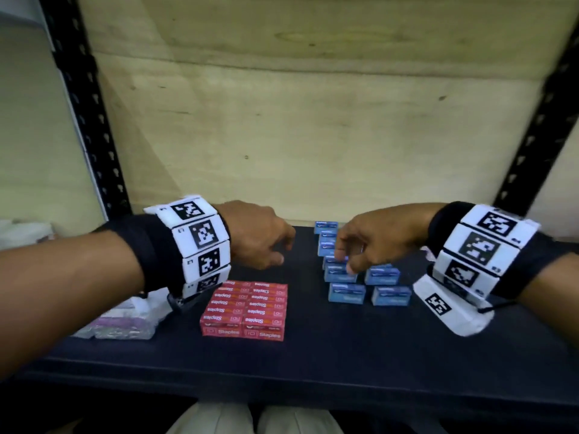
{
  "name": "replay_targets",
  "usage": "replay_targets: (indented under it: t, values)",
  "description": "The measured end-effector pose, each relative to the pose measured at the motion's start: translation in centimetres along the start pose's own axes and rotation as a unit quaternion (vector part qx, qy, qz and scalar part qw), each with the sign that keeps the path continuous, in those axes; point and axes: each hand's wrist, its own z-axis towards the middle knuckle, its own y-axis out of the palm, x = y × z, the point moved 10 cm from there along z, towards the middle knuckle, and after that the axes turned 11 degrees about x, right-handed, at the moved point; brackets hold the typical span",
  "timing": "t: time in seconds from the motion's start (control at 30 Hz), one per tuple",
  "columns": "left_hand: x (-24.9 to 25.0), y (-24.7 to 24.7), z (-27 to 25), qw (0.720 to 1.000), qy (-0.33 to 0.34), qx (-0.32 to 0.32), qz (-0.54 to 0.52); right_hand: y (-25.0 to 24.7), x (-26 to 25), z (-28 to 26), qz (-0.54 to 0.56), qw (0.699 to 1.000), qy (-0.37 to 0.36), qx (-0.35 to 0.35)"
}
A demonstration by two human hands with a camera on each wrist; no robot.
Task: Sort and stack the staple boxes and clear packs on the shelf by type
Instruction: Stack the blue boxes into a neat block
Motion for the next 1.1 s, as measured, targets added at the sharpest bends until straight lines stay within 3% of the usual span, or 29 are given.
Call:
replay_targets:
  t: [0.1, 0.23, 0.57, 0.83, 1.1]
  values:
    - [4.1, -1.1, 1.4, 0.999, 0.041, 0.032, 0.010, 0.0, 3.7, -1.8, -0.023, 0.999, 0.041, 0.028]
    - [7.7, -0.4, 3.0, 0.998, 0.064, 0.027, 0.006, 2.0, 7.3, -3.2, -0.049, 0.995, 0.084, 0.020]
    - [10.9, 1.7, 4.6, 0.998, 0.044, -0.034, 0.040, 5.0, 8.5, -4.5, -0.015, 0.994, 0.075, 0.084]
    - [12.7, 1.4, 1.8, 0.992, -0.007, 0.053, -0.113, 6.4, 9.6, -8.6, 0.110, 0.983, 0.077, 0.128]
    - [11.9, 5.2, -2.6, 0.935, -0.055, 0.180, -0.299, 8.9, 9.0, -11.3, 0.291, 0.931, 0.020, 0.220]
